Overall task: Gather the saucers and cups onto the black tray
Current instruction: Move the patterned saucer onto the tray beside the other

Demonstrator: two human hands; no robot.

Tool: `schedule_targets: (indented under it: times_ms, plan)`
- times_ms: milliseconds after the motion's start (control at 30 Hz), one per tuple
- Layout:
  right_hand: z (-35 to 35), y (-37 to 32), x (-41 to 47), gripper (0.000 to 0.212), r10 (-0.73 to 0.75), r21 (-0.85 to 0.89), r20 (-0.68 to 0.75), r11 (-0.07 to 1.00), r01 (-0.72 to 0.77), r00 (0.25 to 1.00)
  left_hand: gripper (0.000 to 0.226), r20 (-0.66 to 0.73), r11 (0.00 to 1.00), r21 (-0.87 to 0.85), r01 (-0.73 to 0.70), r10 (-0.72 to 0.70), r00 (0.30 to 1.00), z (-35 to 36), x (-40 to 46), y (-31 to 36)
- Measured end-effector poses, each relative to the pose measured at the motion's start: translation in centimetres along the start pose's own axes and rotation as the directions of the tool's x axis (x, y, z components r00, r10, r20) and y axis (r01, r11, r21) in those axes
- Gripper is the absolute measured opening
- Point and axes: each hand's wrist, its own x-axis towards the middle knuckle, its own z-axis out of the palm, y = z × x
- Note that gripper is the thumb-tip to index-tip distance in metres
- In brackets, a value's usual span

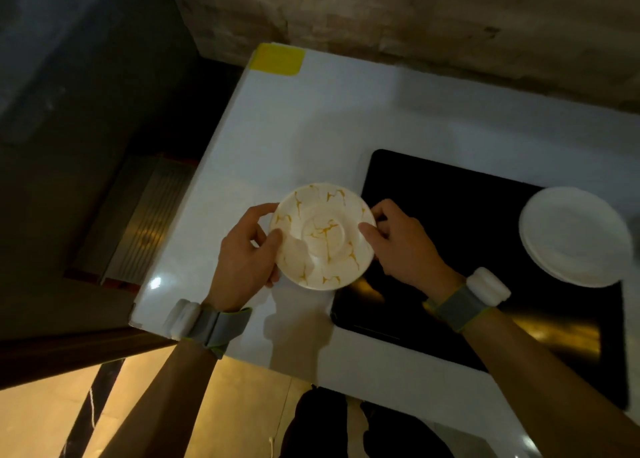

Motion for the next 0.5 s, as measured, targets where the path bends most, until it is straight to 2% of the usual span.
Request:
schedule_targets:
  times_ms: [233, 500]
  plan:
    - [-2.9, 3.4, -3.9, 0.02, 0.01, 0.031, -0.132, 1.0, -0.006, 0.991, 0.029, 0.109, 0.997, -0.023, -0.075, 0.077, 0.991, 3.6, -1.1, 2.3]
    - [-6.1, 9.4, -8.9, 0.017, 0.185, 0.132, -0.219, 0.978, -0.159, 0.958, 0.032, 0.249, 0.989, -0.035, -0.144, 0.148, 0.957, 9.9, -3.1, 4.5]
